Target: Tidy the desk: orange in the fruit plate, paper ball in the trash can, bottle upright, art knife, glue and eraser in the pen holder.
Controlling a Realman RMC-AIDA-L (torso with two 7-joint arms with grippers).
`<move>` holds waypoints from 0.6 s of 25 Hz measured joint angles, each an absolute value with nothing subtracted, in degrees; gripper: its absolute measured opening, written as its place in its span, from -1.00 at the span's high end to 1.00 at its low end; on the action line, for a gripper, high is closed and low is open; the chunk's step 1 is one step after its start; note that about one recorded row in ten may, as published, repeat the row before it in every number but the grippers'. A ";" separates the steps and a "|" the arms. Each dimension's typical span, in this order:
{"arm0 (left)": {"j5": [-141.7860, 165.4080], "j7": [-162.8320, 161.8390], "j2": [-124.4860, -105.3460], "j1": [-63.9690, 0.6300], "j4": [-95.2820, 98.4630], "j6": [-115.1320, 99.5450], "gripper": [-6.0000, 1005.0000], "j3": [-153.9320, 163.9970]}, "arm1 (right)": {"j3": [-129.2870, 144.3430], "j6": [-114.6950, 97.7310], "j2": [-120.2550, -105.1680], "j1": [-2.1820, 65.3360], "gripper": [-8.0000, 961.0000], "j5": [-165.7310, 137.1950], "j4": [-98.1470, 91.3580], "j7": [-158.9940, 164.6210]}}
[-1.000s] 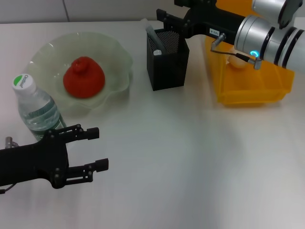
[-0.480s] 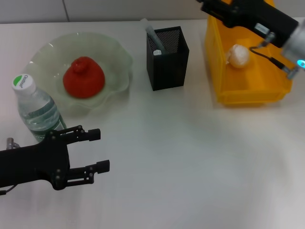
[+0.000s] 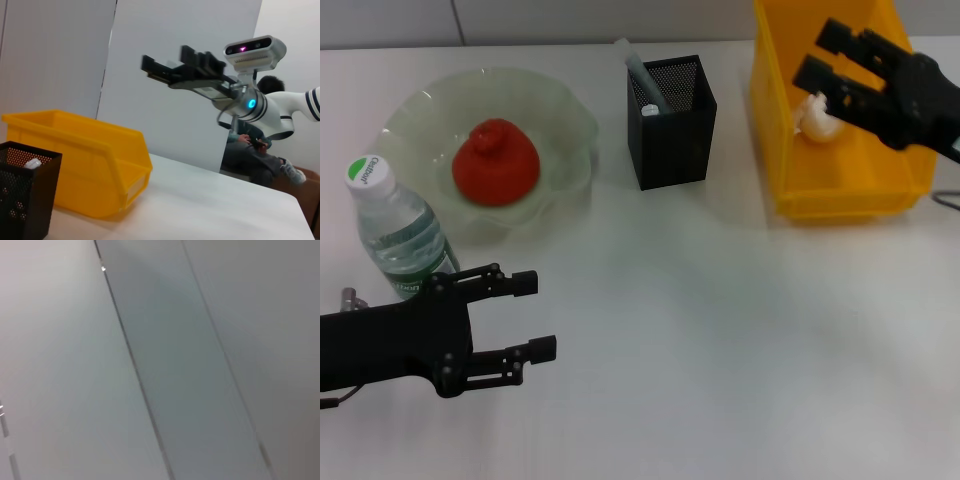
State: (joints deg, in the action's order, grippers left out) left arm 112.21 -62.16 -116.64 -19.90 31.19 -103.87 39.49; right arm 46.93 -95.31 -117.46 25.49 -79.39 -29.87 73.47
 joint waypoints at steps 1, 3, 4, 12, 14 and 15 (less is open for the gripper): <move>112.22 -62.34 -116.64 -19.94 31.19 -103.98 -0.54 39.53 | 46.93 -96.57 -116.91 25.43 -0.54 -80.64 -29.88 74.48; 112.22 -62.34 -116.64 -19.94 31.19 -103.98 -0.54 39.53 | 46.87 -98.79 -115.82 25.54 -0.57 -83.33 -29.48 75.30; 112.26 -62.40 -116.63 -19.95 31.20 -104.10 -0.54 39.54 | 46.81 -100.01 -115.37 25.65 -0.60 -84.88 -29.14 75.47; 112.42 -62.41 -116.63 -19.95 31.20 -104.15 -0.54 39.56 | 46.84 -103.18 -114.51 25.51 -0.69 -97.64 -29.19 73.07; 112.42 -62.41 -116.63 -19.95 31.20 -104.15 -0.54 39.59 | 46.94 -103.36 -114.53 25.60 -0.69 -98.96 -29.12 72.32; 112.46 -62.38 -116.64 -20.12 31.20 -104.07 -0.54 39.64 | 46.98 -103.48 -114.74 25.70 -0.69 -100.36 -29.12 71.51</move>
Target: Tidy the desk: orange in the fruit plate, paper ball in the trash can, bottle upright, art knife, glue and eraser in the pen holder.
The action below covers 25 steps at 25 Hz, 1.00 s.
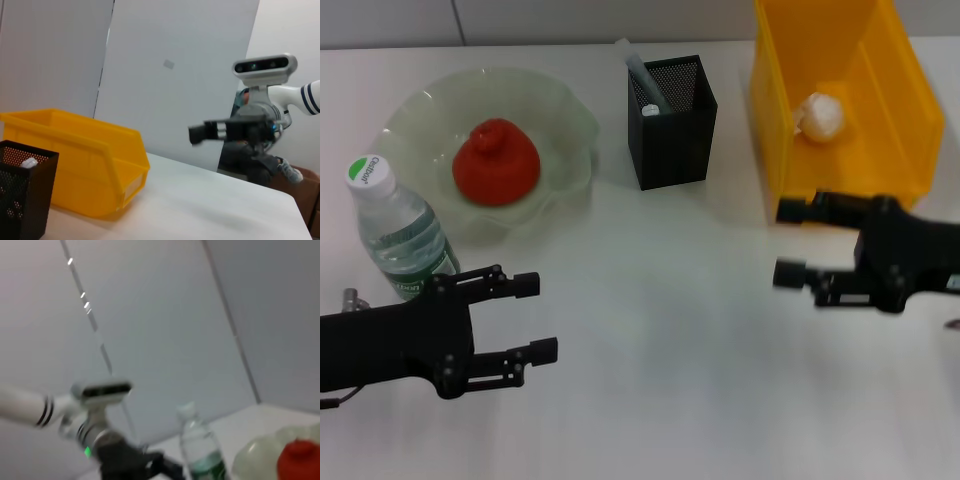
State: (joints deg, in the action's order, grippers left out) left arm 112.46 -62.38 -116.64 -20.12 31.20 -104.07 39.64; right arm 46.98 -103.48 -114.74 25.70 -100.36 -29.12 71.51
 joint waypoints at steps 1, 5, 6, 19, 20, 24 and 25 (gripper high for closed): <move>112.48 -62.38 -116.66 -20.16 31.20 -104.02 -0.54 39.64 | 47.00 -103.53 -114.95 25.80 -0.69 -101.72 -29.15 70.88; 112.84 -62.16 -116.83 -20.29 31.20 -103.96 -0.54 39.64 | 47.02 -103.49 -115.26 26.79 -0.69 -105.85 -28.64 69.35; 113.01 -62.00 -116.94 -20.33 31.20 -103.82 -0.54 39.65 | 47.02 -103.35 -115.28 27.00 -0.69 -106.82 -28.47 69.10; 115.90 -59.36 -117.81 -22.37 29.43 -100.92 -0.54 40.48 | 47.02 -100.83 -115.77 28.83 -0.69 -111.77 -24.06 64.51; 116.30 -59.35 -117.83 -22.71 29.06 -100.62 -0.54 40.52 | 47.02 -100.59 -115.89 28.98 -0.69 -112.07 -23.83 64.24; 116.78 -59.33 -117.84 -22.86 28.94 -100.57 -0.54 40.53 | 47.02 -99.99 -116.15 29.32 -0.69 -112.21 -23.43 63.95; 116.85 -59.33 -117.82 -22.86 28.93 -100.63 -0.54 40.53 | 47.02 -99.95 -116.16 29.44 -0.69 -112.22 -23.27 63.94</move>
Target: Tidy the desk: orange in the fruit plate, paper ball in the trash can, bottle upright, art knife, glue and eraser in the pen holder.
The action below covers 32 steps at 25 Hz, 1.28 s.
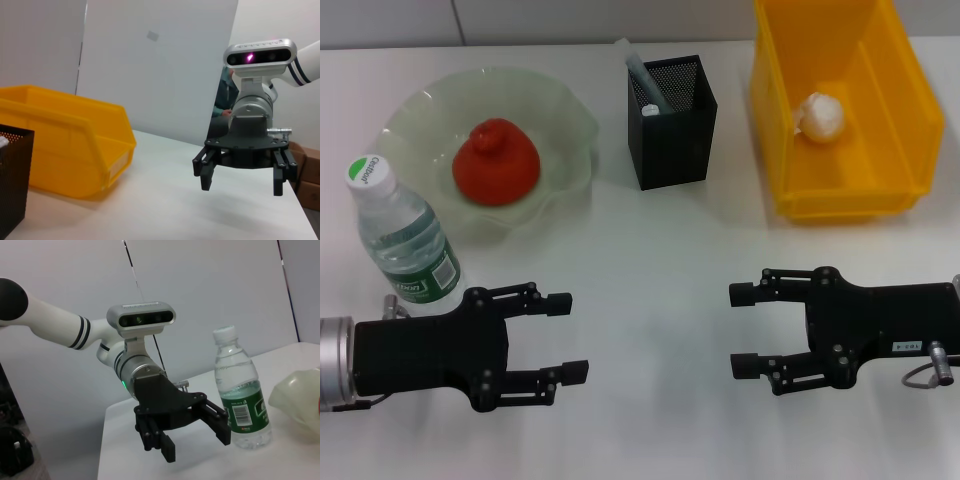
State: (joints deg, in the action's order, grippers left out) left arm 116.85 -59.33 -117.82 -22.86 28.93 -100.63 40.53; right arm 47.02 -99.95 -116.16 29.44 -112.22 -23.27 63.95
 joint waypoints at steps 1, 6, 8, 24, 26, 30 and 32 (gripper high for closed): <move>116.88 -59.33 -117.76 -22.85 28.92 -100.72 -0.54 40.53 | 47.02 -99.93 -116.17 29.52 -0.69 -112.23 -23.15 63.94; 116.96 -59.34 -117.65 -22.79 28.91 -100.82 -0.54 40.52 | 47.02 -99.83 -116.19 29.63 -0.69 -112.24 -23.05 63.94; 117.00 -59.34 -117.61 -22.77 28.91 -100.80 -0.54 40.52 | 47.02 -99.83 -116.20 29.79 -0.69 -112.24 -23.03 63.95; 117.07 -59.39 -117.42 -22.55 28.92 -100.97 -0.54 40.52 | 47.02 -99.84 -116.62 30.15 -0.68 -112.24 -22.85 64.03; 117.07 -59.40 -117.42 -22.55 28.92 -101.00 -0.54 40.51 | 47.02 -99.84 -116.65 30.15 -0.68 -112.24 -22.85 64.01; 117.07 -59.40 -117.48 -22.63 28.92 -101.00 -0.54 40.51 | 47.02 -99.81 -116.64 30.24 -0.68 -112.24 -22.85 63.98; 117.07 -59.40 -117.58 -22.70 28.92 -101.00 -0.54 40.51 | 47.02 -99.78 -116.62 30.25 -0.68 -112.23 -22.85 63.99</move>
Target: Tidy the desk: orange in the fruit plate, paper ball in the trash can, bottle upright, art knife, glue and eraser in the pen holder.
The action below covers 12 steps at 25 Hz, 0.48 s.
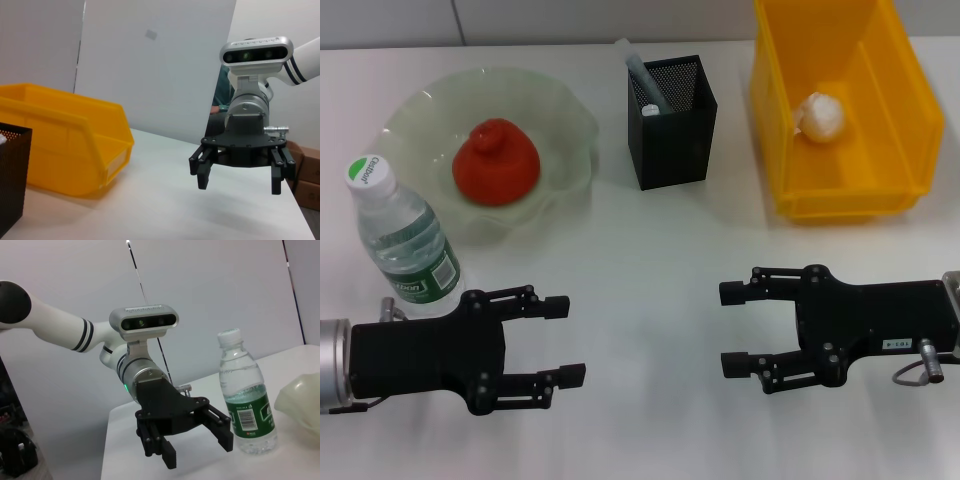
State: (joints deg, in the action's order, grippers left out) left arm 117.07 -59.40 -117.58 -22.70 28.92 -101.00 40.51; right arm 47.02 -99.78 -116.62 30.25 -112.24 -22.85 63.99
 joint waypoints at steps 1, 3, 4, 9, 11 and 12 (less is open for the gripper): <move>117.07 -59.39 -117.64 -22.73 28.92 -101.00 -0.54 40.51 | 47.02 -99.78 -116.62 30.25 -0.68 -112.23 -22.85 63.99; 117.07 -59.37 -117.71 -22.74 28.92 -101.00 -0.54 40.51 | 47.02 -99.77 -116.58 30.24 -0.68 -112.24 -22.85 63.99; 117.07 -59.37 -117.73 -22.75 28.92 -101.00 -0.54 40.51 | 47.02 -99.76 -116.58 30.23 -0.68 -112.24 -22.85 63.99; 117.07 -59.36 -117.81 -22.69 28.92 -100.99 -0.54 40.51 | 47.02 -99.75 -116.63 30.11 -0.68 -112.44 -22.85 63.89; 117.07 -59.35 -117.82 -22.64 28.92 -100.98 -0.54 40.51 | 47.02 -99.75 -116.63 30.22 -0.68 -112.78 -22.85 63.90; 117.07 -59.34 -117.83 -22.63 28.92 -101.01 -0.54 40.51 | 47.02 -99.75 -116.63 30.27 -0.68 -112.93 -22.85 63.91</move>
